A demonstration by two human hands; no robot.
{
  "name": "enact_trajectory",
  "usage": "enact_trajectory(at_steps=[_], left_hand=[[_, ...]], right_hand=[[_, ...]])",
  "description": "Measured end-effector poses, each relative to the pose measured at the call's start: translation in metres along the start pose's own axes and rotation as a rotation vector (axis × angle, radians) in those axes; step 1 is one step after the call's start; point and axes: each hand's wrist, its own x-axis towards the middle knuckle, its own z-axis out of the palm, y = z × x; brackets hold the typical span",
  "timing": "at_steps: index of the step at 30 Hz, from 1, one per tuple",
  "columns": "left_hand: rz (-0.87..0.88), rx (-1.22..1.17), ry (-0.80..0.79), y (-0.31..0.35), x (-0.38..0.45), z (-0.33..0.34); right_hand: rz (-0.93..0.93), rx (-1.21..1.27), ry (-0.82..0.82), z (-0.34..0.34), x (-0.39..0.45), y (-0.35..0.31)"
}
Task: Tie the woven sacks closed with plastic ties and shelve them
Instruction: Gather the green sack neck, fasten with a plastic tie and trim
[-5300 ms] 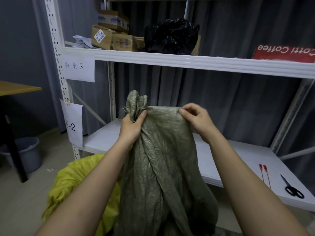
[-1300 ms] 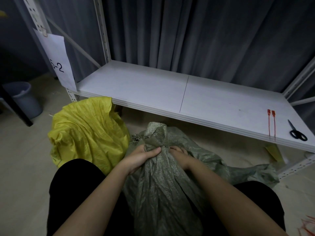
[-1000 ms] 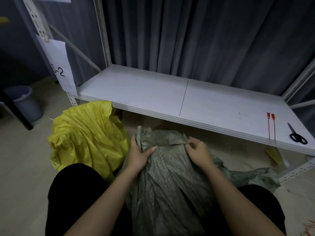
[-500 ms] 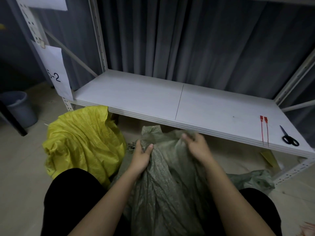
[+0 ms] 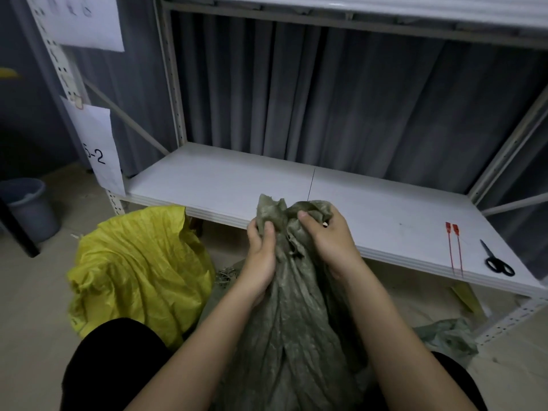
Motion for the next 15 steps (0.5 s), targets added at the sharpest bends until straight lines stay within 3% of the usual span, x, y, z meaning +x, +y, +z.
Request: enact_trajectory(at_steps=[4,6,8,10,12,15], left_hand=[[0.098,0.114,-0.136,0.018,0.006,0.005],[0.113,0.124,-0.047,0.030,0.015,0.005],[0.136,0.139,0.077,0.046,0.026,0.007],[0.197,0.142,0.069,0.070,0.031,0.016],[0.251,0.198,-0.135,0.095,0.029,0.027],[0.234,0.345,-0.520,0.129,0.019,0.032]], right_hand=[[0.067,0.093,-0.259,-0.001,0.002,-0.036],[0.118,0.167,-0.329,-0.015,0.008,-0.051],[0.065,0.021,-0.287,-0.029,0.009,-0.053],[0.007,-0.139,-0.300,-0.031,0.002,-0.047],[-0.048,-0.148,-0.367,-0.022,0.001,-0.038],[-0.107,-0.083,-0.192,-0.013,0.004,-0.038]])
